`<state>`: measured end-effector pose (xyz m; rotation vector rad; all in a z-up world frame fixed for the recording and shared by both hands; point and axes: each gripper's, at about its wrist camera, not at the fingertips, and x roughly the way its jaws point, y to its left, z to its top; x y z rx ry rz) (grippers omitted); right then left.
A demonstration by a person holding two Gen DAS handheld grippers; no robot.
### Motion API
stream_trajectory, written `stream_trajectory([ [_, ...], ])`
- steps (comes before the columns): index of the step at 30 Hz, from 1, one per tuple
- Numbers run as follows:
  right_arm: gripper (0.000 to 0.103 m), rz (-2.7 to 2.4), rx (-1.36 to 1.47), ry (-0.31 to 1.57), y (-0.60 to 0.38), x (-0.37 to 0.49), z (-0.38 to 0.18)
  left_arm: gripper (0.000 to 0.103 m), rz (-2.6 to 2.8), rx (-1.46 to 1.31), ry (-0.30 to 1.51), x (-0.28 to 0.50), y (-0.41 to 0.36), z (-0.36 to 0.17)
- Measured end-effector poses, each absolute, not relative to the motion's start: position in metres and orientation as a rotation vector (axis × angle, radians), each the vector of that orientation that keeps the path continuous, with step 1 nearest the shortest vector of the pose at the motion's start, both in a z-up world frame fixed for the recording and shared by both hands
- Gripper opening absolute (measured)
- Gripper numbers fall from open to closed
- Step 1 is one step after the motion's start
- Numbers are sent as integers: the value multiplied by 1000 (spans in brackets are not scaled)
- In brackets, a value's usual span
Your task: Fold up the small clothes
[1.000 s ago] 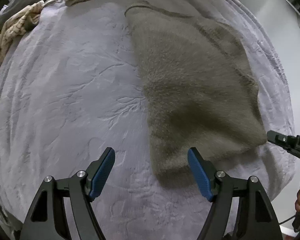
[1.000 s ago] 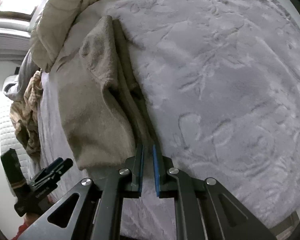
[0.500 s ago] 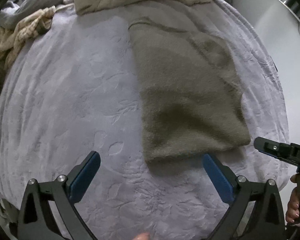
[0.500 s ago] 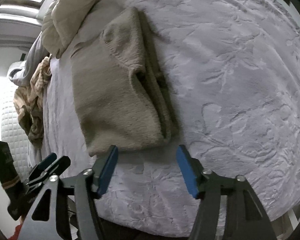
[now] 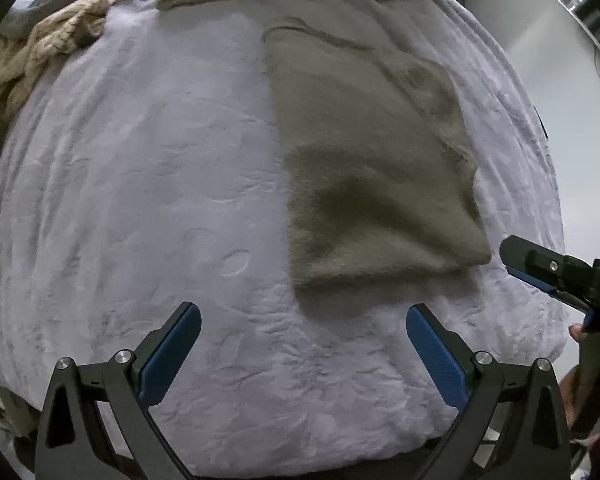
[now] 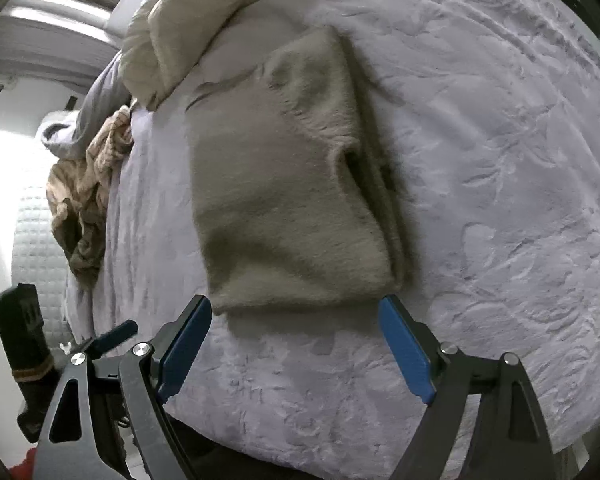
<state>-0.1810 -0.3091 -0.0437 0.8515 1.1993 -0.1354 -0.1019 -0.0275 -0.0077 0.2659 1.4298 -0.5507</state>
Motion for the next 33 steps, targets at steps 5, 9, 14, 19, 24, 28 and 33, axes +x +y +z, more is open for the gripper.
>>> stream_trajectory([
  [5, 88, -152, 780, 1271, -287, -180, -40, 103, -553, 261, 1406, -101, -15, -1],
  [9, 88, -186, 769, 1279, -270, -188, -38, 103, -555, 288, 1384, -103, -1, 2],
  [14, 88, -233, 768, 1303, -252, -198, -42, 103, -559, 283, 1394, -105, 21, 1],
  [19, 88, -252, 807, 1311, -233, -208, -45, 103, -559, 280, 1397, -104, 39, 0],
  [24, 88, -282, 848, 1324, -218, -221, -52, 103, -571, 295, 1387, -104, 47, -3],
  [28, 88, -284, 864, 1341, -210, -224, -59, 103, -567, 300, 1396, -104, 51, -8],
  [33, 88, -271, 845, 1342, -216, -216, -54, 103, -552, 286, 1414, -101, 48, -12],
])
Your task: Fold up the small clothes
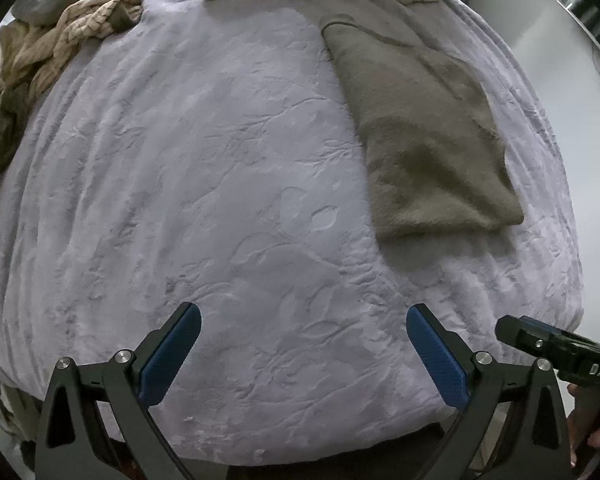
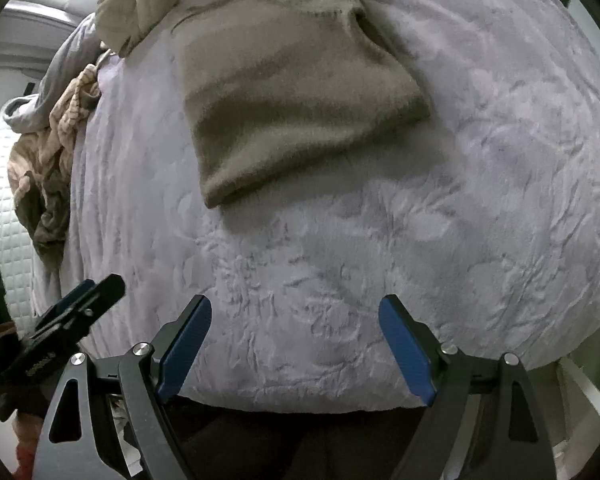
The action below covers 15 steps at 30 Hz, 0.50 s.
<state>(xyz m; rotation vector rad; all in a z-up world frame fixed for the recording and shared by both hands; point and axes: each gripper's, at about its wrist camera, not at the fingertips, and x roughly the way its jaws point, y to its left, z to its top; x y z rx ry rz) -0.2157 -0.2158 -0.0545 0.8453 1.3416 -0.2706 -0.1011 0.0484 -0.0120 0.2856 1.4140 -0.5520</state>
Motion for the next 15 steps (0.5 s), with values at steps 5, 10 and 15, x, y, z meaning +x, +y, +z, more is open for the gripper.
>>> stream_trajectory([
  [5, 88, -246, 811, 1346, -243, -204, -51, 103, -528, 300, 1419, -97, 24, -17],
  [10, 88, -235, 776, 1321, -298, -183, -45, 103, -527, 259, 1429, -84, -4, -19],
  [15, 88, -211, 742, 1292, -355, -153, -46, 103, -496, 239, 1444, -60, -34, -33],
])
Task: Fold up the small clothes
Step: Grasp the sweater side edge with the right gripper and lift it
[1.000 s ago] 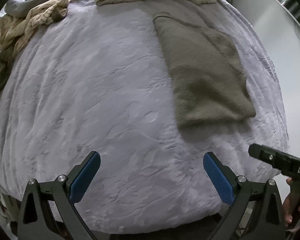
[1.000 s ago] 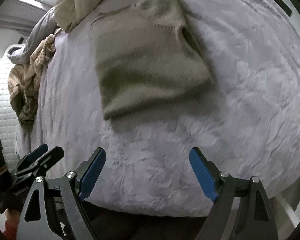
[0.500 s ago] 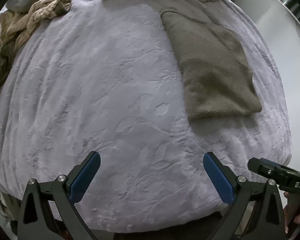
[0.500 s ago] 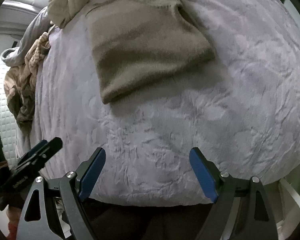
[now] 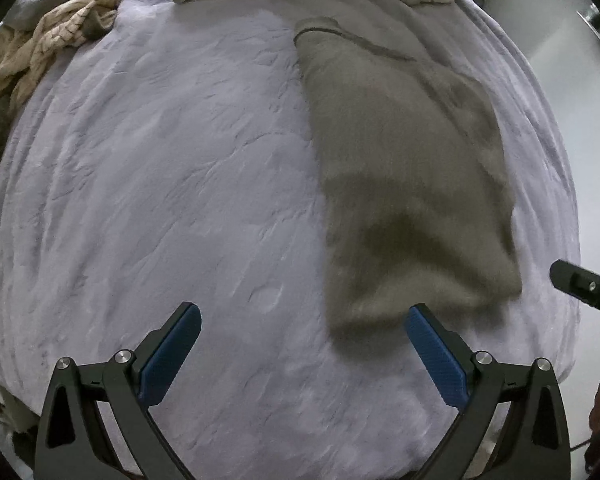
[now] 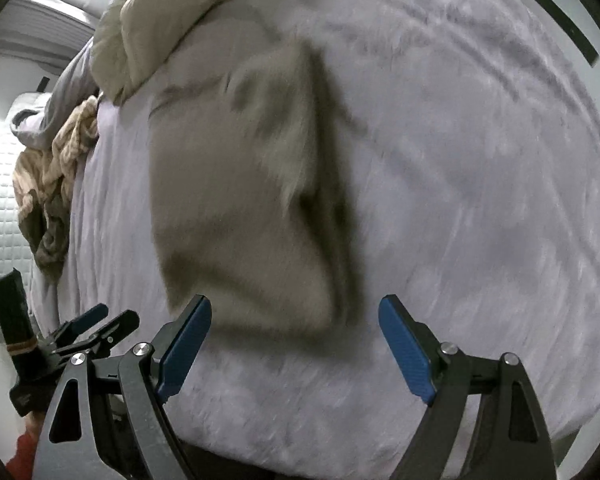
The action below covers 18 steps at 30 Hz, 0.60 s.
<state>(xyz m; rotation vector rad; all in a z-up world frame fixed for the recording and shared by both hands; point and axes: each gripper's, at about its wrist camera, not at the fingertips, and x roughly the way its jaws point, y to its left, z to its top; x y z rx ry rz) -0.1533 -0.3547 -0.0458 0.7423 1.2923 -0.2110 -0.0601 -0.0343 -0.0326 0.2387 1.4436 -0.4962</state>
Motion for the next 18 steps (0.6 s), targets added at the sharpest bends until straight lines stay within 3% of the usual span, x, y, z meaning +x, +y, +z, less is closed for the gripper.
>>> stream_trajectory([
  [18, 89, 217, 948, 1195, -433, -50, -141, 103, -799, -2, 1541, 7, -95, -112],
])
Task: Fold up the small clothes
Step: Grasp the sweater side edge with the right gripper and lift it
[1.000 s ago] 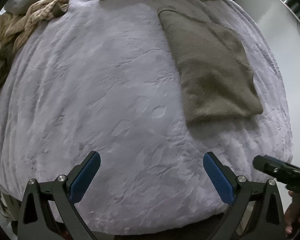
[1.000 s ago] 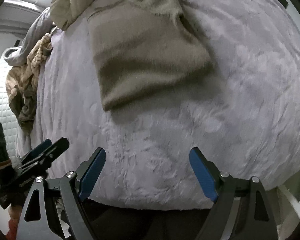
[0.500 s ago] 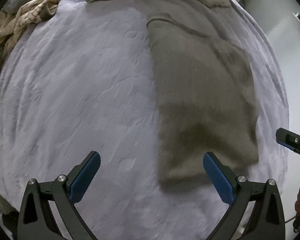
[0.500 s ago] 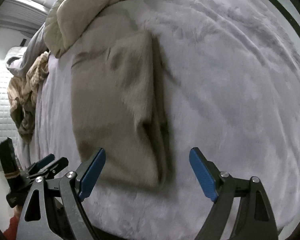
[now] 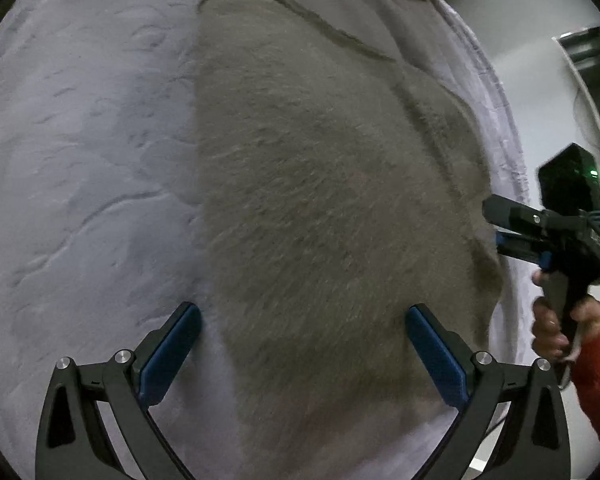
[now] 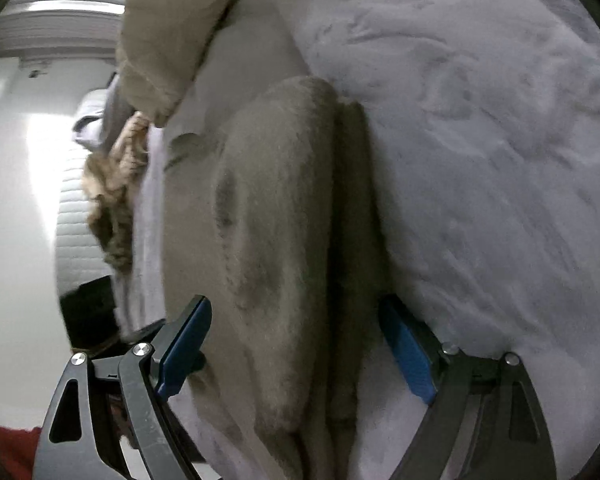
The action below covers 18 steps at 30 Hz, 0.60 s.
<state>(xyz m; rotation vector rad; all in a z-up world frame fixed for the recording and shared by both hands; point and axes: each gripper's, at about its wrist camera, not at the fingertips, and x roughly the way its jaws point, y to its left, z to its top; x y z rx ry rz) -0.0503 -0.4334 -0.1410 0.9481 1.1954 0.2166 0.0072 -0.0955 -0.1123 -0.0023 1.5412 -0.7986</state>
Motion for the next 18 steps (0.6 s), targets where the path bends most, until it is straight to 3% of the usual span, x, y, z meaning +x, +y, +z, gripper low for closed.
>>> stream_trajectory([
  [5, 88, 259, 1020, 1158, -439, -33, -153, 103, -820, -41, 1523, 13, -109, -114],
  [6, 82, 239, 1040, 1161, -440, -31, -155, 96, -813, -38, 1522, 14, -111, -115],
  [7, 70, 216, 1050, 1173, -438, -30, -157, 92, -798, -31, 1520, 14, -113, -117],
  [8, 34, 192, 1052, 1193, -438, -29, -158, 83, -789, -30, 1518, 15, -113, -117],
  [9, 32, 192, 1086, 1194, -438, -30, -160, 71, -790, -46, 1507, 16, -110, -115],
  [12, 30, 181, 1091, 1154, -431, -36, -147, 49, -830, -68, 1471, 14, -100, -103],
  [18, 30, 227, 1166, 1069, -417, -46, -114, 44, -934, -118, 1413, 14, -84, -73],
])
